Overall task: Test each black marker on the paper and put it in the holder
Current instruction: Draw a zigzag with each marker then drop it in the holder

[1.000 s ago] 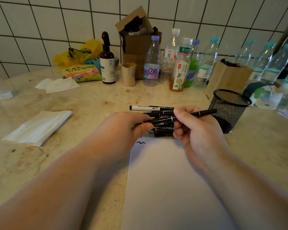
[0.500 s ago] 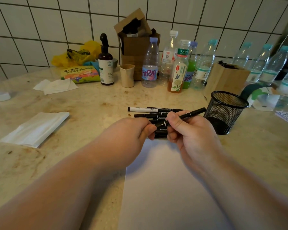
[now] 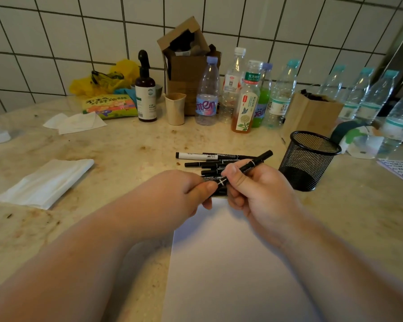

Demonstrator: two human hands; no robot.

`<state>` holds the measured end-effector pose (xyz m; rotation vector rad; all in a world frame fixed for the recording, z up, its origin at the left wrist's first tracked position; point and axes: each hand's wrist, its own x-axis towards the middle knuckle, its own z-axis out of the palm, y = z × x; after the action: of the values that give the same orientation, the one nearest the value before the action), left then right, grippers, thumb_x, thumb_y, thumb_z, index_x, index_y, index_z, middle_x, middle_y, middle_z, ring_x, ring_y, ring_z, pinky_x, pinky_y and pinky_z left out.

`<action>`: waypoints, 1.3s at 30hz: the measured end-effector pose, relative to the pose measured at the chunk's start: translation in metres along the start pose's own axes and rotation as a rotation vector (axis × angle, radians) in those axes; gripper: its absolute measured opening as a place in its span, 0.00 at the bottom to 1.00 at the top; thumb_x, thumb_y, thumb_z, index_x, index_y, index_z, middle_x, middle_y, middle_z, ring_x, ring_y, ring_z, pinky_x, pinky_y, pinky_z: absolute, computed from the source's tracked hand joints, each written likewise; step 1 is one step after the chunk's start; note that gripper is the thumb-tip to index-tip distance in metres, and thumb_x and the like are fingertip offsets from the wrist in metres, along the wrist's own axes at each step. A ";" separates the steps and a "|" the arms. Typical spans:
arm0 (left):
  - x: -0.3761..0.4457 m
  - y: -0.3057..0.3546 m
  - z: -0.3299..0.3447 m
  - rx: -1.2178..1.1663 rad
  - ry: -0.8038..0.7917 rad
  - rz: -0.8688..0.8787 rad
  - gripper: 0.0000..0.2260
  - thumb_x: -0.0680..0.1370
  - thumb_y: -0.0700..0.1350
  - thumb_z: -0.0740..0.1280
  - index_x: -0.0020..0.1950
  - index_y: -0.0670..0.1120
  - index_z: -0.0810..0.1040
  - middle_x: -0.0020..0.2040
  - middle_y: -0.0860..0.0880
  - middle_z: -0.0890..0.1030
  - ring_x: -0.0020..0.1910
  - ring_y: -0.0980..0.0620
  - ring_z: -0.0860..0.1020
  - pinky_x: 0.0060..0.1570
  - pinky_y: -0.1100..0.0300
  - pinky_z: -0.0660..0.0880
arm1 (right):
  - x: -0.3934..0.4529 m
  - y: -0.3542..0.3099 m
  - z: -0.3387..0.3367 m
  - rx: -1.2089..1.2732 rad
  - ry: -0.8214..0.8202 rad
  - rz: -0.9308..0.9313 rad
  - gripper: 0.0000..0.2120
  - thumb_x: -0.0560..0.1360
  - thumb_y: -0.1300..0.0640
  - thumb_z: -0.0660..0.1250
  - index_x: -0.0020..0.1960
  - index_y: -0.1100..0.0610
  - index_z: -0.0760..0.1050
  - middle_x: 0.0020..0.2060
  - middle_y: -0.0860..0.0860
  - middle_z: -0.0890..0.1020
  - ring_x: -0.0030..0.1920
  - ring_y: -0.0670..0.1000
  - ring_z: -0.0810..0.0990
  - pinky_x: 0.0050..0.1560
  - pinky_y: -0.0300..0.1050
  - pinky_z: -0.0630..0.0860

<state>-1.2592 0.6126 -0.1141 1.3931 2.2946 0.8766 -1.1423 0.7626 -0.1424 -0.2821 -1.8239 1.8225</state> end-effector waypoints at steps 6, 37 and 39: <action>-0.004 -0.014 -0.003 0.436 -0.035 -0.035 0.17 0.66 0.70 0.69 0.38 0.58 0.77 0.32 0.58 0.77 0.30 0.61 0.74 0.27 0.65 0.65 | 0.003 -0.018 -0.005 -0.056 0.293 -0.032 0.09 0.74 0.43 0.69 0.44 0.45 0.86 0.29 0.45 0.78 0.30 0.45 0.74 0.35 0.44 0.72; -0.004 -0.015 0.004 0.407 -0.083 0.042 0.13 0.67 0.67 0.71 0.40 0.60 0.76 0.35 0.71 0.76 0.29 0.66 0.74 0.25 0.69 0.63 | 0.015 -0.058 -0.119 -1.150 0.537 0.187 0.20 0.77 0.35 0.67 0.52 0.51 0.83 0.37 0.50 0.86 0.41 0.53 0.84 0.39 0.45 0.78; -0.003 -0.015 0.004 0.398 -0.087 0.046 0.12 0.67 0.67 0.71 0.41 0.61 0.76 0.37 0.74 0.75 0.32 0.69 0.74 0.26 0.68 0.63 | 0.016 -0.055 -0.119 -1.130 0.521 0.181 0.18 0.78 0.39 0.68 0.58 0.51 0.82 0.30 0.47 0.86 0.39 0.49 0.84 0.44 0.47 0.80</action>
<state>-1.2657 0.6059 -0.1272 1.6078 2.4682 0.3695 -1.0829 0.8692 -0.0929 -1.2118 -2.2364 0.5026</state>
